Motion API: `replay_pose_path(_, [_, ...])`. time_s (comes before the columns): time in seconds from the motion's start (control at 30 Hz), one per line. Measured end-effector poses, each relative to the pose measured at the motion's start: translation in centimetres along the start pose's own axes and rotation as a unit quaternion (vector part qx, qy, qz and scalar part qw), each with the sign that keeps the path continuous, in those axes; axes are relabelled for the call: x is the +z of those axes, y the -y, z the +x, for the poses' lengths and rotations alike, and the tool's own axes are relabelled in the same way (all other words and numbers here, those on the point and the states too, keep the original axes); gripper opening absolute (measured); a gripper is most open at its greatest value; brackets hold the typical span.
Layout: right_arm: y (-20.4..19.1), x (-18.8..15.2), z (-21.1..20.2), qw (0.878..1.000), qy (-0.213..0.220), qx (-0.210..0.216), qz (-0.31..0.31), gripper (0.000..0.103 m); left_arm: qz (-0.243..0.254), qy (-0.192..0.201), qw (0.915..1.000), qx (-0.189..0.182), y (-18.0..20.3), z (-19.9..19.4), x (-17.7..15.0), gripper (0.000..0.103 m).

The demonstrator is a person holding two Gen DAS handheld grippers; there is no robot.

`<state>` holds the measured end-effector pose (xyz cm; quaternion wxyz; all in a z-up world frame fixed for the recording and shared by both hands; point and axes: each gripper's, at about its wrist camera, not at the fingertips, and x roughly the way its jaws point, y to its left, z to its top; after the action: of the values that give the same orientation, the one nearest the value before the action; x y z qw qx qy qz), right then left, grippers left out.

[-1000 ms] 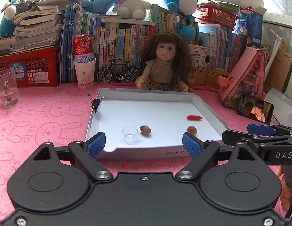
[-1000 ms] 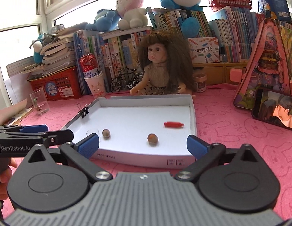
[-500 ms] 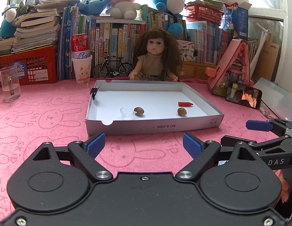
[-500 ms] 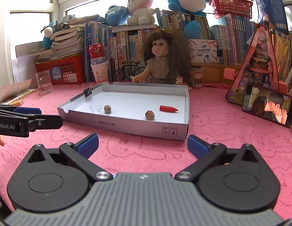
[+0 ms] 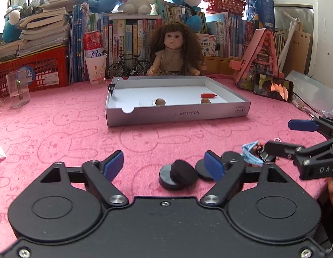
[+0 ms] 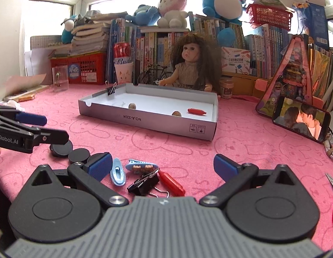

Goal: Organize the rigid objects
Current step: 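Withdraw both open tools from the tray toward the remaining objects, then move the left tool onto a black round disc while the right tool approaches another red marker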

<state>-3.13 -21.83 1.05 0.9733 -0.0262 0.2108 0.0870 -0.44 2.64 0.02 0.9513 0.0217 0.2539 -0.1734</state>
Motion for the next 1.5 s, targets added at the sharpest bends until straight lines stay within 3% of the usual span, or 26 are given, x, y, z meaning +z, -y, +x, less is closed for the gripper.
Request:
replay_pose_path(0.17, [0.4,-1.0,-1.2,0.999,0.020,-0.034,0.027,0.093,-0.009,-0.008,0.9999,0.009,-0.5,-0.8,-1.0,0.048])
replay_pose_path(0.23, [0.7,-1.2,-1.4,0.998,0.022,-0.050,0.037,0.089,-0.008,-0.008,0.9999,0.011,-0.7,-1.0,-1.2,0.045])
replay_pose_path(0.43, [1.4,-1.6,-1.5,0.996,0.015,-0.071,0.046,0.088,0.009,0.000,0.9996,0.028,-0.4,-1.4,-1.5,0.045])
replay_pose_path(0.73, [1.2,-1.6,-1.9,0.994,0.027,-0.101,0.039,0.087,0.006,-0.007,0.9963,0.085,-1.7,-1.3,-1.3,0.046])
replay_pose_path(1.0, [0.9,-2.1,-0.9,0.993,0.000,-0.108,0.039,0.082,0.022,0.012,0.9993,0.029,-0.4,-2.2,-1.4,0.047])
replay_pose_path(1.17, [0.3,-2.1,-0.2,0.994,-0.006,-0.103,0.033,0.081,0.009,-0.003,0.9999,0.010,0.5,-1.4,-1.7,0.036])
replay_pose_path(1.33, [0.1,-1.9,0.9,0.989,-0.027,-0.141,0.025,0.073,0.006,-0.001,0.9999,0.010,0.7,-1.0,-1.5,0.026])
replay_pose_path(1.5, [1.7,-2.0,1.0,0.984,-0.036,-0.172,0.041,0.073,-0.002,0.006,0.9993,0.037,0.2,-1.0,-1.2,0.025])
